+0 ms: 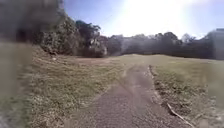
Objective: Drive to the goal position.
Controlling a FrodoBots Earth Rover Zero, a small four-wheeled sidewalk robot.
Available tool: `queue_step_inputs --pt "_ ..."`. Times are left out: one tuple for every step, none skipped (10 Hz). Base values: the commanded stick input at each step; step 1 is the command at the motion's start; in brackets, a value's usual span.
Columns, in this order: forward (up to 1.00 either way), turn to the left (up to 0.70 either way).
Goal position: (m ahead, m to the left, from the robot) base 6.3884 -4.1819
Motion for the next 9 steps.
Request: queue_step_inputs --pt "0.3 0.0" --pt "0.3 0.0" --pt "0.3 0.0" --pt "0.3 0.0" --pt "0.3 0.0" --pt "0.3 0.0" --pt "0.3 0.0" --pt "0.3 0.0" --pt "0.3 0.0"
